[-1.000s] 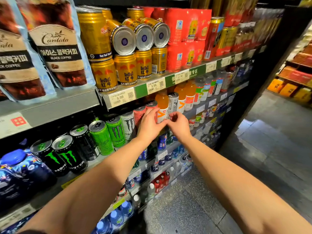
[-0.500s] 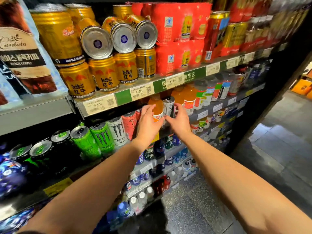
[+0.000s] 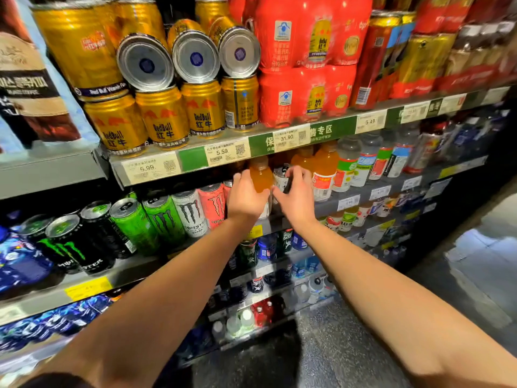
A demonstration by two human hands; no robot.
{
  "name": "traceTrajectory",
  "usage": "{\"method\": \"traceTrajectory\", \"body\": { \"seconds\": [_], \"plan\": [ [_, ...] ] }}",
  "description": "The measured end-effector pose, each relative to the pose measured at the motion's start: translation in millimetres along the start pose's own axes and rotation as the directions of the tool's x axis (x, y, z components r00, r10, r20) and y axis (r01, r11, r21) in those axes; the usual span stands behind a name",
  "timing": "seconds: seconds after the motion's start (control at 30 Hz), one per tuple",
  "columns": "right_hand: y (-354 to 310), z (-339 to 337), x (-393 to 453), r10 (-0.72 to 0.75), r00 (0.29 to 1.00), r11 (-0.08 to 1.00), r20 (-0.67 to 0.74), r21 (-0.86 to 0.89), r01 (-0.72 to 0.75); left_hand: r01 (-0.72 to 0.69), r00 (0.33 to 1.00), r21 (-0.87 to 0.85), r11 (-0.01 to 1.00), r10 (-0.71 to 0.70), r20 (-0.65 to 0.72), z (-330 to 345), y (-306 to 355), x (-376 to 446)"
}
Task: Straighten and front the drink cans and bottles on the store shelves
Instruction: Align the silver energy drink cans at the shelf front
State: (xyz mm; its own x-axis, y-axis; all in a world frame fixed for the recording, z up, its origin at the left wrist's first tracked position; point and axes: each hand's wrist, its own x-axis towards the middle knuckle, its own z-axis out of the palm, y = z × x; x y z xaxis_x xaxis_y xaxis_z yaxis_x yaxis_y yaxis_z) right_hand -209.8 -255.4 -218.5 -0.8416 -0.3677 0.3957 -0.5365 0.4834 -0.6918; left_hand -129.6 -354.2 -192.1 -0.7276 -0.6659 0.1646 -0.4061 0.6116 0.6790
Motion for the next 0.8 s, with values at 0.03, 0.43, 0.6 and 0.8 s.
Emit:
{"method": "traceTrajectory", "body": {
  "seconds": [0.03, 0.43, 0.6, 0.8],
  "plan": [
    [0, 0, 0, 0.002, 1.000, 1.000, -0.009, -0.003, -0.002, 0.004, 1.000, 0.004, 1.000, -0.004, 0.000, 0, 0, 0],
    [14, -14, -4, 0.200, 0.979, 0.964, 0.036, 0.171, -0.204, -0.127, 0.992, -0.015, 0.992, 0.127, -0.024, -1, -1, -7],
    [19, -26, -20, 0.231, 0.973, 0.933, 0.016, 0.279, -0.226, -0.190, 0.981, 0.131, 0.973, 0.194, -0.018, 3, 1, -13],
    [21, -40, -27, 0.260, 0.963, 0.924, -0.070, 0.309, -0.227, -0.159, 0.985, -0.102, 0.982, 0.151, -0.081, 16, -3, -15]
  ]
}}
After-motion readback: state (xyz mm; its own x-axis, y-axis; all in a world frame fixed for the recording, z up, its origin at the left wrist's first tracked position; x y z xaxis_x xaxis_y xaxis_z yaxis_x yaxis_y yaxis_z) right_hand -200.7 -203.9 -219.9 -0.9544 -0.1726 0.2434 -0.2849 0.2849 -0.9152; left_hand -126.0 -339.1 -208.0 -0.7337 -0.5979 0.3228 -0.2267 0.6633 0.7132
